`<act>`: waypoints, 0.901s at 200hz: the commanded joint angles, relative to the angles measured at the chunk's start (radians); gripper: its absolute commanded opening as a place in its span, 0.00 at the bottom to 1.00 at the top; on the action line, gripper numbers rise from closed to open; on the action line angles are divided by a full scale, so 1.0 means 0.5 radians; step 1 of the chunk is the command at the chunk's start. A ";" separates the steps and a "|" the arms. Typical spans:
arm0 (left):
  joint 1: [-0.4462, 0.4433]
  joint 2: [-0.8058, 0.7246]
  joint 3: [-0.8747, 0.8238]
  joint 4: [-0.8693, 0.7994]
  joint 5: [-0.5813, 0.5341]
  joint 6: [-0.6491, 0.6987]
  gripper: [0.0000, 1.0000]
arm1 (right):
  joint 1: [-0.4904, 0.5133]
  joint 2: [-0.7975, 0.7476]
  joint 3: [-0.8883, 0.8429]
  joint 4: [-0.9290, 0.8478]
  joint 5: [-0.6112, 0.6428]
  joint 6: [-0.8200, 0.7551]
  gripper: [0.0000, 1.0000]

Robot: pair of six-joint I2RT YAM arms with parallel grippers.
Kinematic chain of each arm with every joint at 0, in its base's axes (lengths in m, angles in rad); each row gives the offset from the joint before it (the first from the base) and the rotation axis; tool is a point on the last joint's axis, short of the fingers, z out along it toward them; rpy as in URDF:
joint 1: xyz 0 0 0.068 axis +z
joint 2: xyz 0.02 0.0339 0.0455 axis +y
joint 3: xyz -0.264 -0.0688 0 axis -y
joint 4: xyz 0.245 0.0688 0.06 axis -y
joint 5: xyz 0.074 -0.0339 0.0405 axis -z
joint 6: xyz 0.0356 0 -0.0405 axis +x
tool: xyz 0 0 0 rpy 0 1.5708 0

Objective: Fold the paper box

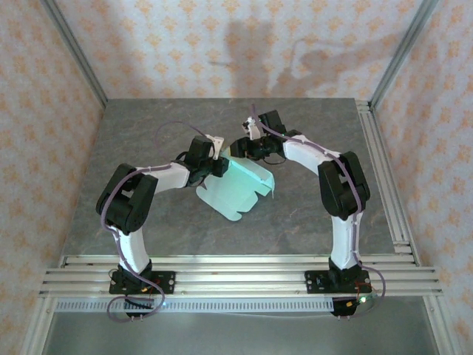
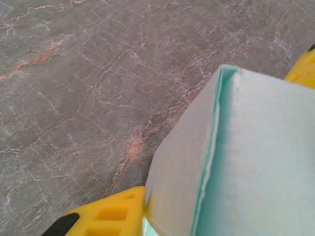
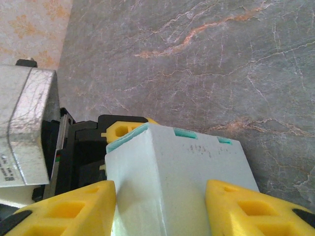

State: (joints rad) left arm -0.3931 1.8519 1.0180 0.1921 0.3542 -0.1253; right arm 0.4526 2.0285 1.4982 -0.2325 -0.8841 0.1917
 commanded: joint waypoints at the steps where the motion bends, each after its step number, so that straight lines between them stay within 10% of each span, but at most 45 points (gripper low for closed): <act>1: -0.017 -0.045 -0.024 0.105 -0.022 -0.001 0.21 | 0.012 0.056 0.012 0.003 -0.021 0.000 0.50; 180: -0.011 -0.079 -0.210 0.284 -0.054 0.008 0.41 | -0.022 0.018 -0.183 0.224 0.075 0.178 0.47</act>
State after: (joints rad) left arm -0.3931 1.8462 0.9447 0.2382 0.3389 -0.1322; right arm 0.4522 2.0426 1.4425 -0.1379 -0.8661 0.2295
